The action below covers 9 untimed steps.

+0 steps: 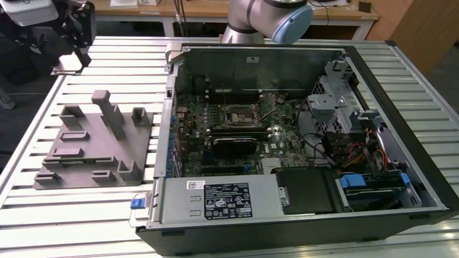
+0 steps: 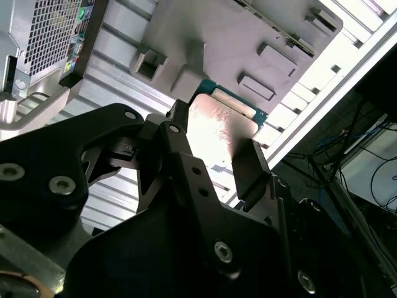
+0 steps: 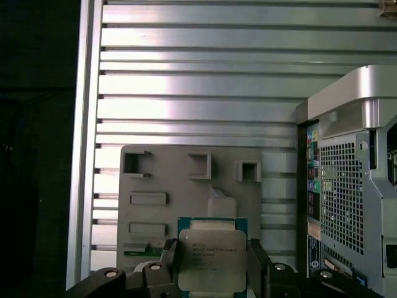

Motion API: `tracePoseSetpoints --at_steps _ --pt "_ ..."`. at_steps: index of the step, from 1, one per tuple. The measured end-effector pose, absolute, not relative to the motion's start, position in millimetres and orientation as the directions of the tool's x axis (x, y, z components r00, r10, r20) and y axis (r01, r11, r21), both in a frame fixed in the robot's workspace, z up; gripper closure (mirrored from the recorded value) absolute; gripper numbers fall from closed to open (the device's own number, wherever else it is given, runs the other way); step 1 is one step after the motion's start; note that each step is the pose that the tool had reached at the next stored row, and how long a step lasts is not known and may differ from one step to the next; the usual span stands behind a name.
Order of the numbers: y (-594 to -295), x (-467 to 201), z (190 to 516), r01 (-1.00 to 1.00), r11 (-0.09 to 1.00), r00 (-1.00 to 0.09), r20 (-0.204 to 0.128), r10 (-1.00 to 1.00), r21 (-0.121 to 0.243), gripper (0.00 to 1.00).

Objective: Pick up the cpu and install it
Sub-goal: 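Pick up the cpu and move it towards the insertion slot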

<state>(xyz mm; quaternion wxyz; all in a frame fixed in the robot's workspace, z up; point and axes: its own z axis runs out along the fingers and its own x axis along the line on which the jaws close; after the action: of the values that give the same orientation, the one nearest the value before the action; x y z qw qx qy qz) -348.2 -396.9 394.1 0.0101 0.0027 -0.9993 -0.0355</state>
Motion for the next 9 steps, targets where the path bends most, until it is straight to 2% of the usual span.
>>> tracePoseSetpoints --at_steps 9 --pt "-396.4 -332.8 393.8 -0.005 0.997 -1.000 0.020 -0.006 0.071 0.47"
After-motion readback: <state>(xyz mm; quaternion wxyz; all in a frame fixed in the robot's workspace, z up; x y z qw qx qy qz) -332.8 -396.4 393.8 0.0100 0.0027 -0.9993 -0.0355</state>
